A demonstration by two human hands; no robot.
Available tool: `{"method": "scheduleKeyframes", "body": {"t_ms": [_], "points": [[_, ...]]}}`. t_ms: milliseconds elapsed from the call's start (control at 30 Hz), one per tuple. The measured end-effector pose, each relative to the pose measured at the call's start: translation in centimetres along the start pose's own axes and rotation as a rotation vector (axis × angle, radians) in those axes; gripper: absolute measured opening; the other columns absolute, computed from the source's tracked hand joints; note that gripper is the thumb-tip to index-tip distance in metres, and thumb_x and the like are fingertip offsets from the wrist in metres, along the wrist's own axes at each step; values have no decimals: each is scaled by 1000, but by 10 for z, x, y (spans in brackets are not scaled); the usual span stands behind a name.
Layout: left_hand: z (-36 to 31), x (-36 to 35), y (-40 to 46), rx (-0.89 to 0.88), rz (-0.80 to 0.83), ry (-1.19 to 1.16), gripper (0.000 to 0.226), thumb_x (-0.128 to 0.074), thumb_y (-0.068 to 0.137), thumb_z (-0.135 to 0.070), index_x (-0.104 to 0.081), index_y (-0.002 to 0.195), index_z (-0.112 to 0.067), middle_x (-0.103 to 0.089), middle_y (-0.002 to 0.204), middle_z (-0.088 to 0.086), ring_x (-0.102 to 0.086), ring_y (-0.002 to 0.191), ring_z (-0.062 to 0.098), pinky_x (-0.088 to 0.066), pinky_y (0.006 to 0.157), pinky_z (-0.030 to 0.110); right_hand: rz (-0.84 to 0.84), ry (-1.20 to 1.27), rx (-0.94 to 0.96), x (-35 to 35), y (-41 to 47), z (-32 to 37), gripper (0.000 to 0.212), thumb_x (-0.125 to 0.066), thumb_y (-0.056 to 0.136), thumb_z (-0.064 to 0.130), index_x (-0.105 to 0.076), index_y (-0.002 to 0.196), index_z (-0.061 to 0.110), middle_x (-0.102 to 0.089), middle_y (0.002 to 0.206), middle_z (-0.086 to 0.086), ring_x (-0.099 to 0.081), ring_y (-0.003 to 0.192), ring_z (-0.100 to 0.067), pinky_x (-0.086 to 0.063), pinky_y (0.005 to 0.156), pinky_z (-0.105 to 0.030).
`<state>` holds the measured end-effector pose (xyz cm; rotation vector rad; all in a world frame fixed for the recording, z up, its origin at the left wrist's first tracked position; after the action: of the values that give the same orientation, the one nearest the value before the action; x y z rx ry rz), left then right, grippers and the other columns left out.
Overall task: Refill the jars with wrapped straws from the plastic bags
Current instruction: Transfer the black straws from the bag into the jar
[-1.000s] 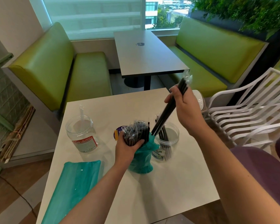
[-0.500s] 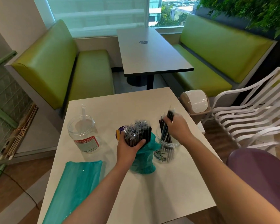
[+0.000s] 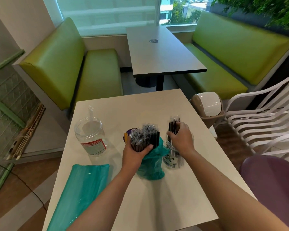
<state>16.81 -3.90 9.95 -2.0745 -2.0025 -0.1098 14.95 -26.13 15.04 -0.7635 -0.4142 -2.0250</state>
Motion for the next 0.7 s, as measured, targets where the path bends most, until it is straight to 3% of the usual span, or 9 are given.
{"method": "scheduleKeyframes", "body": {"t_ms": [133,233,367,433,533,600,700], "points": [[1,4,1,8,-13,-25,84,-90,65,-32,-46,136,-20,-60,116,-8,-57,111,14,-46,99,29,-79,35,76,6,-8,3,51,-61,94,17,-45,142,12,-47,129,-7,-58,109,-25,-42,95,-24],[2,5,1,16,-16,-41,87,-89,66,-31,-44,139,-19,-58,116,-9,-55,110,11,-44,97,25,-206,57,130,13,-20,7,58,-64,91,18,-39,143,22,-35,130,2,-63,95,-22,-55,91,-38],[4,5,2,22,-14,-33,91,-90,65,-33,-43,141,-18,-60,120,-6,-56,112,14,-45,96,26,-286,81,189,20,-40,18,58,-66,88,13,-41,139,26,-33,127,2,-56,99,-13,-50,92,-23],[2,5,1,9,-14,-22,87,-90,65,-34,-45,138,-19,-60,117,-7,-57,110,14,-45,94,25,-210,120,231,11,-47,27,48,-64,88,9,-50,133,24,-42,119,5,-55,100,-12,-50,96,-27],[-1,2,0,-9,10,-28,82,-90,65,-32,-48,134,-21,-61,114,-8,-57,107,12,-47,93,26,39,160,241,-17,-48,31,49,-61,89,7,-51,136,19,-56,116,6,-53,90,-11,-50,89,-30],[-1,0,0,-12,26,-43,78,-90,66,-29,-49,132,-21,-62,112,-9,-59,105,12,-47,92,26,188,189,212,-31,-49,30,55,-63,88,6,-48,140,16,-57,124,3,-53,93,-7,-48,90,-23],[1,0,-1,-7,26,-59,74,-89,67,-27,-50,129,-23,-62,109,-11,-59,104,11,-46,89,23,250,176,182,-39,-47,25,53,-67,88,12,-50,138,16,-55,117,4,-52,96,-10,-48,94,-28]]}}
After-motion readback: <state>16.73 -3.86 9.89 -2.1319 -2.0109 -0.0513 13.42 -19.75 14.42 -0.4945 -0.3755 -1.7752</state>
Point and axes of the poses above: each hand's wrist, its own y-axis towards the middle knuckle, its own x-axis out of the back of the hand, z = x × y, the point moved 8 cm from there along y, towards the middle knuckle
